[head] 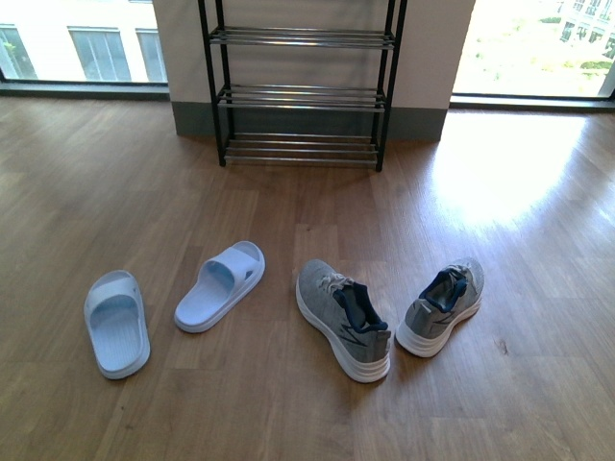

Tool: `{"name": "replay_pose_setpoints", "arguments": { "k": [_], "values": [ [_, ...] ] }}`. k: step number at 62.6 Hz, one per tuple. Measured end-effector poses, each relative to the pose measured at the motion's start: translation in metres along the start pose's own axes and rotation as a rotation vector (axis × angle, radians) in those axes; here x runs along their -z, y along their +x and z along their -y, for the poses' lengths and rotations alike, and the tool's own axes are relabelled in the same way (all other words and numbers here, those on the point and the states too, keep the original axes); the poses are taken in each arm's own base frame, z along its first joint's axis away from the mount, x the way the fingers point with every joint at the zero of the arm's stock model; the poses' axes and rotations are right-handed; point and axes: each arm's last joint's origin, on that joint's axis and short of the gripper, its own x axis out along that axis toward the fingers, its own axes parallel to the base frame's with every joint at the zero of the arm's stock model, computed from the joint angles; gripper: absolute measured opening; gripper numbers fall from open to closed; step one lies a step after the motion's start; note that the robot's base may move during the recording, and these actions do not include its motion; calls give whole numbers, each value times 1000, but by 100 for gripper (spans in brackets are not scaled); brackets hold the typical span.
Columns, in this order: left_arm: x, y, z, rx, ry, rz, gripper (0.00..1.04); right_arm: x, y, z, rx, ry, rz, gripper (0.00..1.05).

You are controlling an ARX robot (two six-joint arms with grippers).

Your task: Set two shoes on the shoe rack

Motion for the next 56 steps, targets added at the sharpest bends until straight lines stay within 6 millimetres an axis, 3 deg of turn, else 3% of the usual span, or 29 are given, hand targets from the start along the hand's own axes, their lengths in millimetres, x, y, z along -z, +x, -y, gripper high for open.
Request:
{"name": "replay_pose_setpoints", "arguments": {
  "k": [56],
  "values": [
    [0,0,0,0,0,0,95,0,0,0,0,0,0,96]
  ]
}}
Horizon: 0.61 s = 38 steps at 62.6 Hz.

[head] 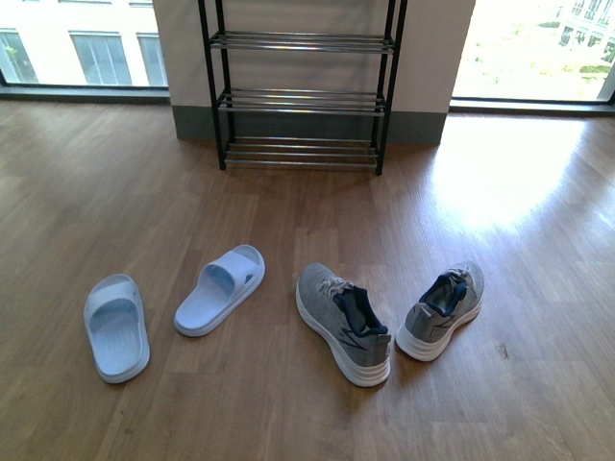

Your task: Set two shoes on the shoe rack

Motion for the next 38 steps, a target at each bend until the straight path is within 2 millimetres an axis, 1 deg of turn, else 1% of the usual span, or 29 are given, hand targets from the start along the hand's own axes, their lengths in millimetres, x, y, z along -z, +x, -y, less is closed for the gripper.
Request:
{"name": "replay_pose_setpoints", "arguments": {
  "k": [38],
  "values": [
    [0,0,0,0,0,0,95,0,0,0,0,0,0,96]
  ]
}}
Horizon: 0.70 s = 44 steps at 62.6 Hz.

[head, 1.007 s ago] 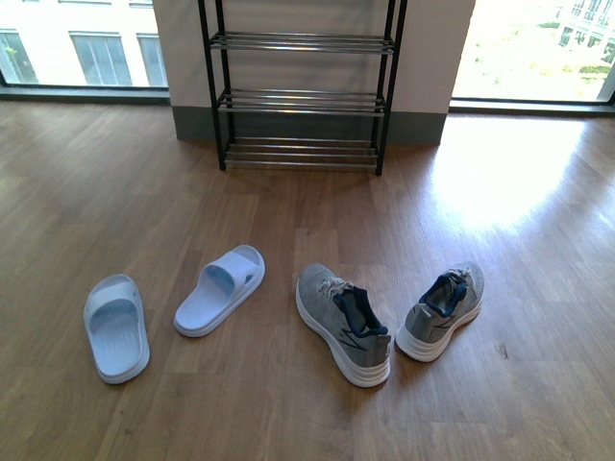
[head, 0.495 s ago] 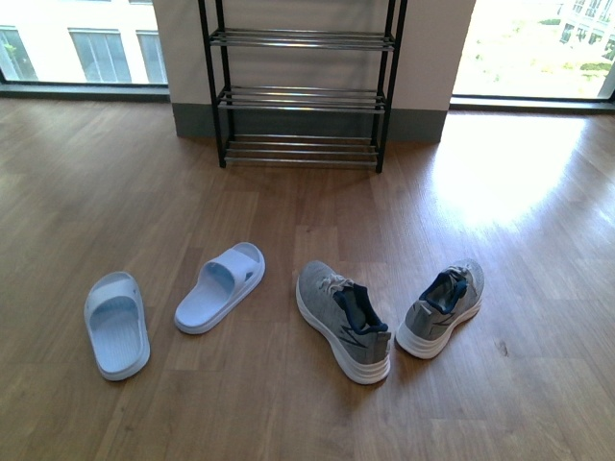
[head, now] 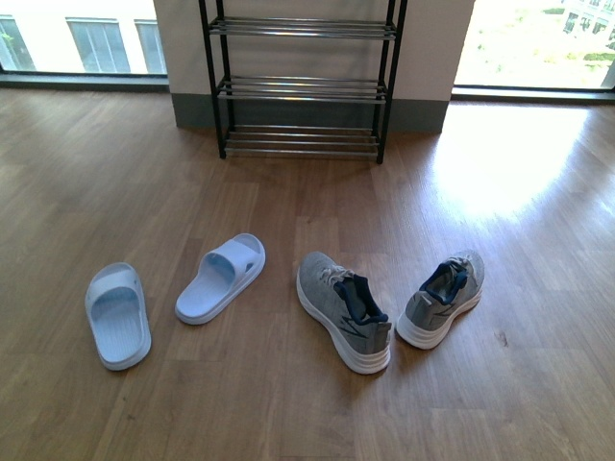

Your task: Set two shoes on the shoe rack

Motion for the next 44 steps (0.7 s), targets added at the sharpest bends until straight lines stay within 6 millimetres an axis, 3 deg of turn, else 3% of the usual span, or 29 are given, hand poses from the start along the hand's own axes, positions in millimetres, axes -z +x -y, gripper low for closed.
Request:
{"name": "replay_pose_setpoints", "arguments": {
  "k": [44],
  "values": [
    [0,0,0,0,0,0,95,0,0,0,0,0,-1,96]
  ]
}}
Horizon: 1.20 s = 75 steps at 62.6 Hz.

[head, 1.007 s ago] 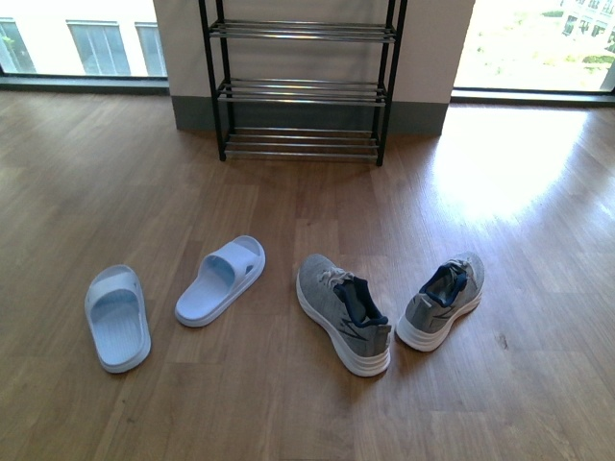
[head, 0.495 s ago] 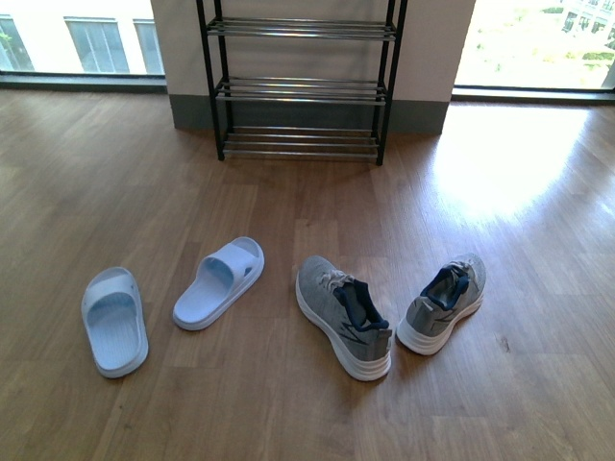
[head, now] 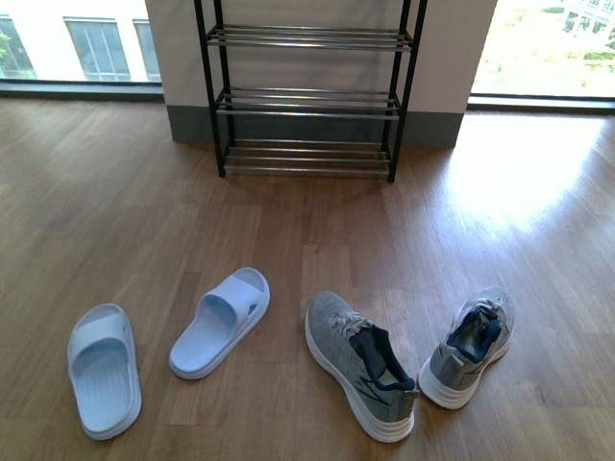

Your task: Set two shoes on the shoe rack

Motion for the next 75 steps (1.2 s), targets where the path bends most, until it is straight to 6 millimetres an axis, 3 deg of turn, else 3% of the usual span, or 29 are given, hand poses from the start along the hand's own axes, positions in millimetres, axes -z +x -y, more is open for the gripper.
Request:
{"name": "replay_pose_setpoints", "arguments": {
  "k": [48,53,61,68,75],
  "values": [
    [0,0,0,0,0,0,95,0,0,0,0,0,1,96],
    [0,0,0,0,0,0,95,4,1,1,113,52,-96,96],
    [0,0,0,0,0,0,95,8,13,4,165,113,-240,96],
    [0,0,0,0,0,0,95,1,39,6,142,110,-320,96],
    [0,0,0,0,0,0,95,11,66,12,151,108,-404,96]
  ]
}}
